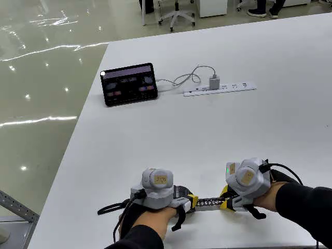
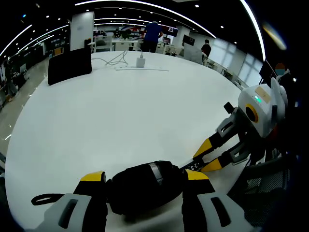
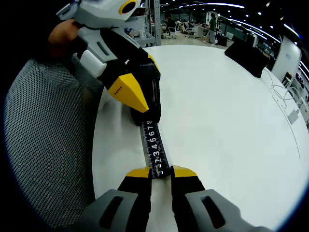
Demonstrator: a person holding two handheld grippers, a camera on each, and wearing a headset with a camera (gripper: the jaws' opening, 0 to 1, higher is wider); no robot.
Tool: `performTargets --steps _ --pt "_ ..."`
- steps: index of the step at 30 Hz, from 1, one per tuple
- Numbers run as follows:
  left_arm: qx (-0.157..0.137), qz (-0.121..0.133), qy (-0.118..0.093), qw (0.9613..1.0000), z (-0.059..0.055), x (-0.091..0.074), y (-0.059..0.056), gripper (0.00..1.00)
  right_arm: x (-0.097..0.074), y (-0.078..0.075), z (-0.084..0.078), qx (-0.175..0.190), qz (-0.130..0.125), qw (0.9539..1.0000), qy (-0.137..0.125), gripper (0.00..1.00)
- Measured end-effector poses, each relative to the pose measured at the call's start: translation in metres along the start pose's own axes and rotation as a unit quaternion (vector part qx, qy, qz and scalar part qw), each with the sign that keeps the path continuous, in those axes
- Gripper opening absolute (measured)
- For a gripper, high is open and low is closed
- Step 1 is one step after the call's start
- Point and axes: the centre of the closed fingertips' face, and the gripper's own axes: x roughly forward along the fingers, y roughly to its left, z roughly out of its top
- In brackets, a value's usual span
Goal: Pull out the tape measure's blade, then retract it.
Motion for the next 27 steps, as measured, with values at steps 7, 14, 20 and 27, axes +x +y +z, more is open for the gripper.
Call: performTargets --steps 7,14,20,27 --pt "0.000 0.000 0.001 1.0000 0.0001 0.0002 0.0004 0.58 0.0021 -0.0007 0.0033 -0.006 0.000 1.0000 0.005 0.11" --pt "-0.003 -0.001 0.001 1.0000 0.0004 0.0001 0.0020 0.58 0.0037 -0.0016 0.0050 -0.011 -0.001 0.9999 0.007 0.11" --pt "0.005 -0.004 0.003 1.0000 -0.0006 -0.0013 0.0015 0.58 0.0023 0.0017 0.0033 -0.024 0.005 0.9997 -0.004 0.12" --pt "0.005 -0.002 0.004 1.0000 -0.0008 -0.0010 0.0014 0.58 0.0022 0.0034 0.0040 -0.049 -0.004 0.9987 -0.011 0.12"
